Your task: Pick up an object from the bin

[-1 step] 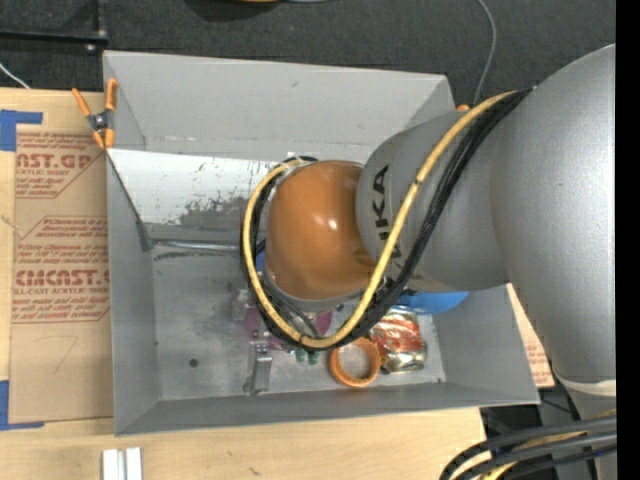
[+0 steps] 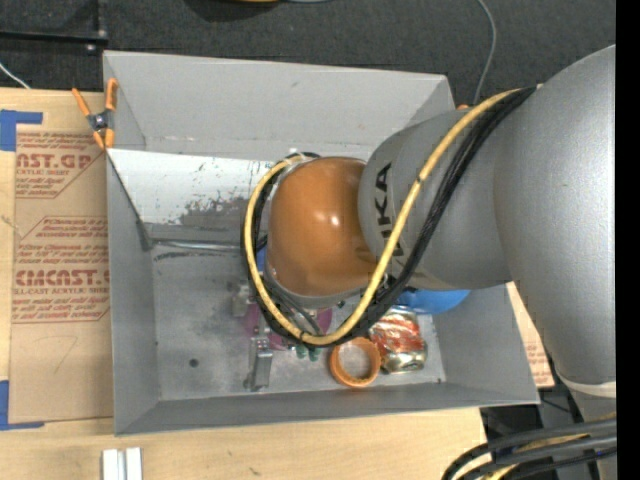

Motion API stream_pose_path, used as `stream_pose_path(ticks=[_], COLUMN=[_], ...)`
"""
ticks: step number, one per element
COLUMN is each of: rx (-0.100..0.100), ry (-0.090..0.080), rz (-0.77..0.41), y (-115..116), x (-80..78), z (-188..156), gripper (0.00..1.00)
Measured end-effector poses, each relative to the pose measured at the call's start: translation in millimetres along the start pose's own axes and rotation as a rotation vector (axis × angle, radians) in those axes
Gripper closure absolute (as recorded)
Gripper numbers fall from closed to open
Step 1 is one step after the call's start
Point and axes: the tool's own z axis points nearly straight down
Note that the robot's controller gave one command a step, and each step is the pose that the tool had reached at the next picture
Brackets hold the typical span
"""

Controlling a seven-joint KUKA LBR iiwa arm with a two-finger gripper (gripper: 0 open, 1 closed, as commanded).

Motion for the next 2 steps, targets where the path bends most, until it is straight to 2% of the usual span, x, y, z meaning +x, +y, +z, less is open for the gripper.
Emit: stream_pose_path(ticks=[1,2], rx=[0.000,-0.003], ry=[0.002,-0.002], rz=[-0.125,-0.110], y=[44.1,42.5], x=[-15.3,-15.1], z=[64.6,82.7], gripper=[0.00,0.00])
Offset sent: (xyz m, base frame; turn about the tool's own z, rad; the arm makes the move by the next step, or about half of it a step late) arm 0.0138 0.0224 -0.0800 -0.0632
